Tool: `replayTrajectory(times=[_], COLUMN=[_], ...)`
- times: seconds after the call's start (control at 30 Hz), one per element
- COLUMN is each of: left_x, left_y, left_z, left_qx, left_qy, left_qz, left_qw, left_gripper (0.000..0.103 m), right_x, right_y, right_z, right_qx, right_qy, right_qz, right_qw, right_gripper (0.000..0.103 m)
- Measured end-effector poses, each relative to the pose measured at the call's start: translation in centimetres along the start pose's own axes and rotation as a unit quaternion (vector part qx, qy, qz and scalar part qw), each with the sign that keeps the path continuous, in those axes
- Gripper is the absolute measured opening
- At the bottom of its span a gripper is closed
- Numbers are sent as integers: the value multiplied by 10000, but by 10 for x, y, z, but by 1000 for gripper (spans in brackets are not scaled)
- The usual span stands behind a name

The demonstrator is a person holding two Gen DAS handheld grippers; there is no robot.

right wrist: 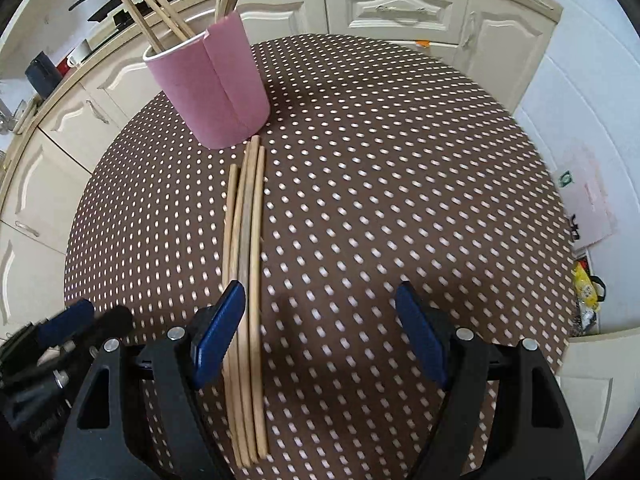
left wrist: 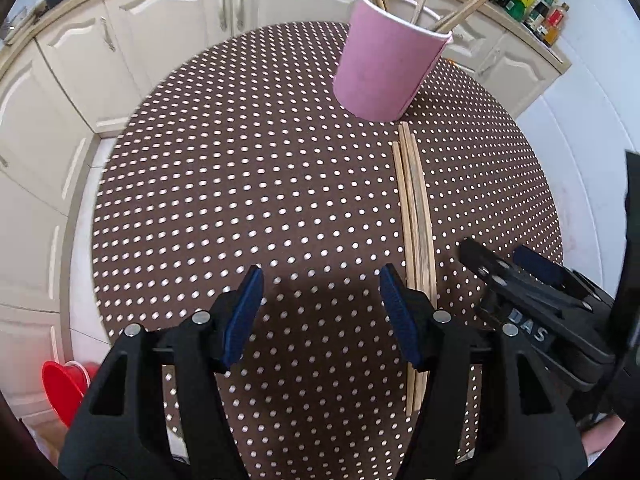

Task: Organize utensils
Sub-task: 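Lower both grippers onto the remaining chopsticks and close the right gripper on one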

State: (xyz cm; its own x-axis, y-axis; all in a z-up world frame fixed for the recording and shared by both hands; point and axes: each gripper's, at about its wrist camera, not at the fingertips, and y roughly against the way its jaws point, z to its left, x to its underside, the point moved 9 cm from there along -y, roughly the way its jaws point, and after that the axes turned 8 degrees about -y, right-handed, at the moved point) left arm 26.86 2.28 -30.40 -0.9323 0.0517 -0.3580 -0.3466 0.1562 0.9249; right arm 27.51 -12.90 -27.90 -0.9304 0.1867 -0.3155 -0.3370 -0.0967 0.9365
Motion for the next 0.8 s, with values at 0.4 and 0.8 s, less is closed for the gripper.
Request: replayTrajectory(times=[0.4,0.8], left_x=[-32,-55], left_y=[-40,-60], left_z=[7,0], left_qx=[199,672], left_qy=[-103,-207], left_qz=[412,687], left_qw=[9989,9952], left_gripper=[60,60], right_x=[-16,-14], right_y=[-36,-24], right_z=[10,6], right_qx=[543,472], right_qy=[225,131], right_qz=[176,183], right_qw=[9981,9986], right_gripper=[71,25])
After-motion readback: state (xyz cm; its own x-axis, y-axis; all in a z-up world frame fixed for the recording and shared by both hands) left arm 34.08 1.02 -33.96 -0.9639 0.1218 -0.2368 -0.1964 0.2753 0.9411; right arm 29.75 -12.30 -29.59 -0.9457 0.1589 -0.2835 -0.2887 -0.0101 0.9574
